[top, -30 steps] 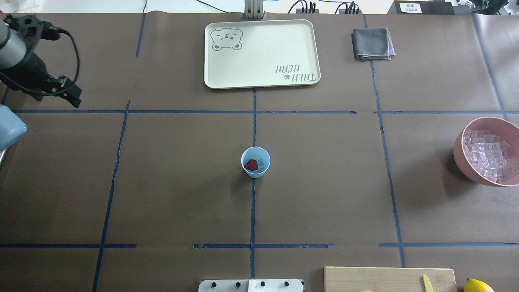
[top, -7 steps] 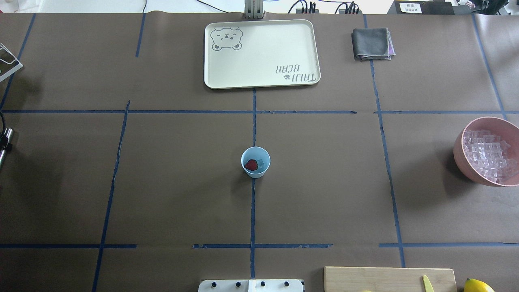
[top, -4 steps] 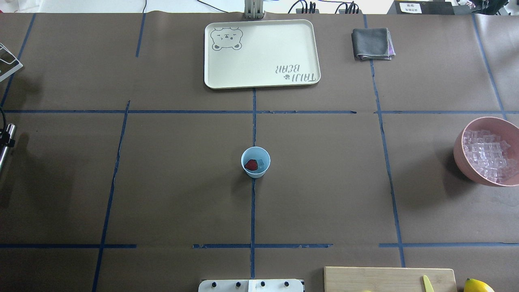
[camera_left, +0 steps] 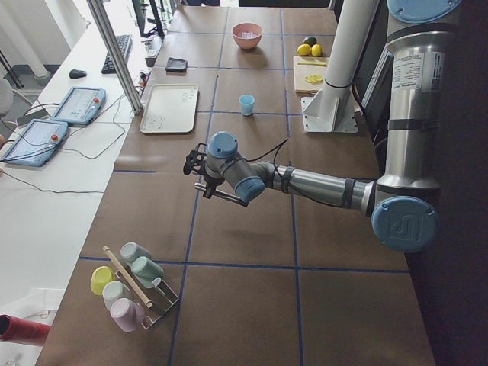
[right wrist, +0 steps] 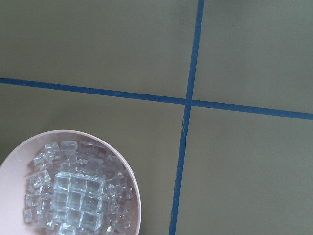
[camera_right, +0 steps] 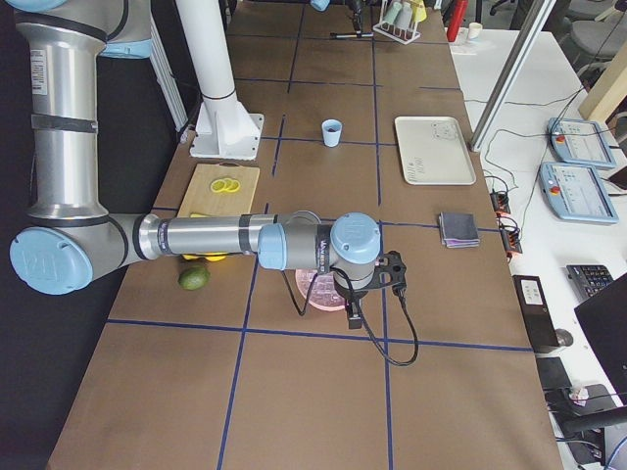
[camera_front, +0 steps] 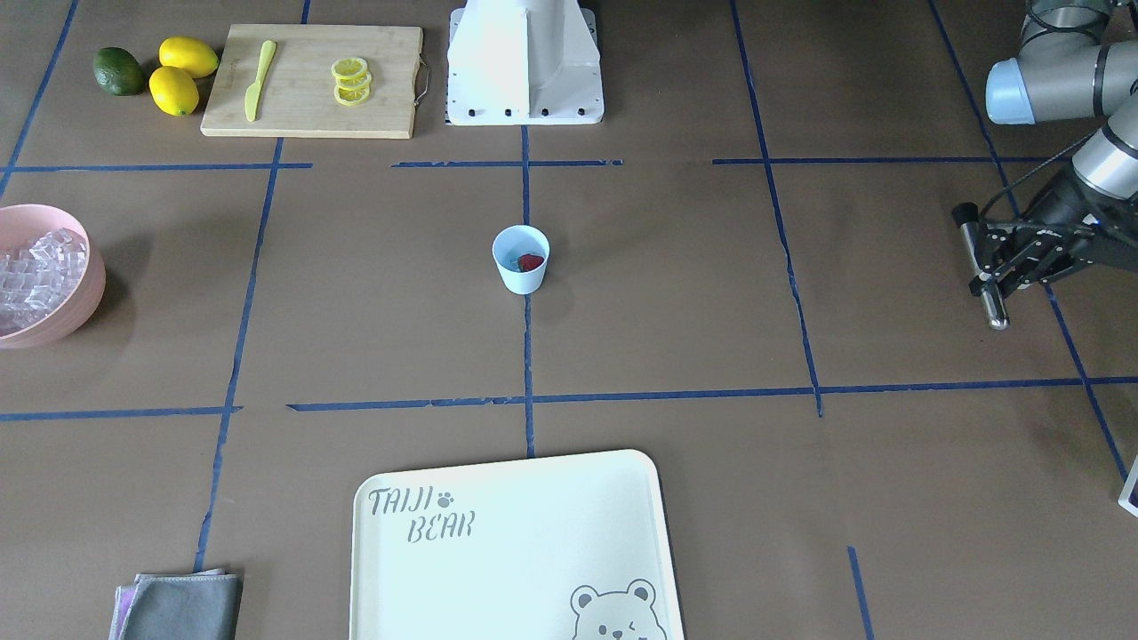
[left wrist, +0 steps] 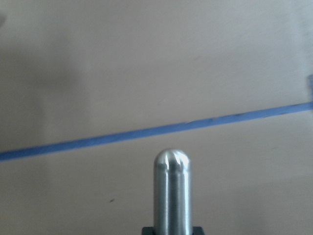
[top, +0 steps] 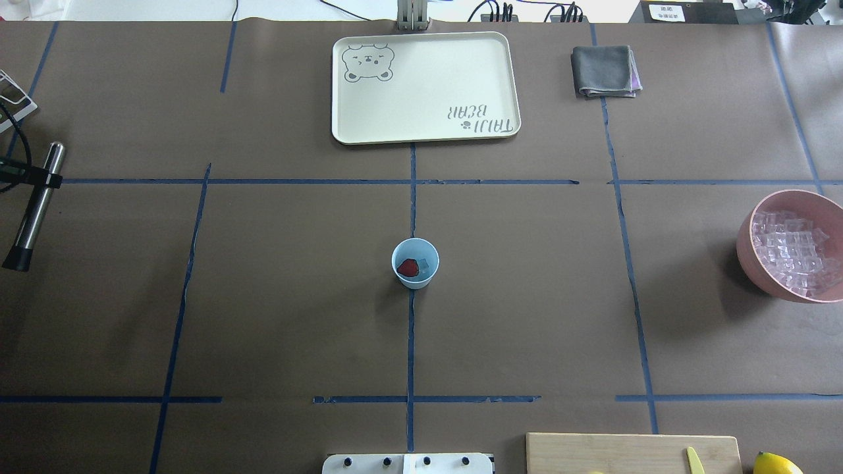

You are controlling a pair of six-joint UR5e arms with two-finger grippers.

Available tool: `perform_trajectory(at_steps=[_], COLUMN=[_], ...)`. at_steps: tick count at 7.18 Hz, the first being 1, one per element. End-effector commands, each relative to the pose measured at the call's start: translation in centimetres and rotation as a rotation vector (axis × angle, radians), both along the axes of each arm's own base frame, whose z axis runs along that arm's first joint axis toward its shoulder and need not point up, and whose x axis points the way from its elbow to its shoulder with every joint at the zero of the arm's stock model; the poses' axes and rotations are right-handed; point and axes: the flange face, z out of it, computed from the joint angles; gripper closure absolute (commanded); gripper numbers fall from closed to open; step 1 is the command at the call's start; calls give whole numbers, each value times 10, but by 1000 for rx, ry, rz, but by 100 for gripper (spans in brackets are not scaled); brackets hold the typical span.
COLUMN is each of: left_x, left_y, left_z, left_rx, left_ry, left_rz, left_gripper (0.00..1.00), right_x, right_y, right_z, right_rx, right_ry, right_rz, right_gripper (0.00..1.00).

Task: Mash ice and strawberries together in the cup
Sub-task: 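Lift the muddler with the left gripper and carry it over the cup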

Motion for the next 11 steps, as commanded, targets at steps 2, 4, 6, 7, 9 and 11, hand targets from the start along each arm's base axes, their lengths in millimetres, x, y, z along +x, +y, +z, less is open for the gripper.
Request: perform_trajectory(at_steps=[2,4,6,7,9,11], left_x=[-3,60,132,155,207,211], left_y=[16,18,50,67,95,92], left_z=[-135,-190,-243,-265,-285,-255], left_rx=[313,423,506,552,637,823], left_ry=[93,146,282,367,540,626], left_rz=[-129,-211,-279,-263,-303,-324], left_gripper=[100,100,100,100,100,100], right_x=[0,-1,-1,-2,-2,-1], right_y=[4,5,9,10,9,9], right_z=[-16,-14,-17,-18,-19,-20], right_rx=[31,25,34,36,39,42], right_ry=[-1,-3,-3,-4,-4,-4], right_rz=[-1,-2,-4,-4,-4,-4], right_gripper=[0,0,0,0,0,0])
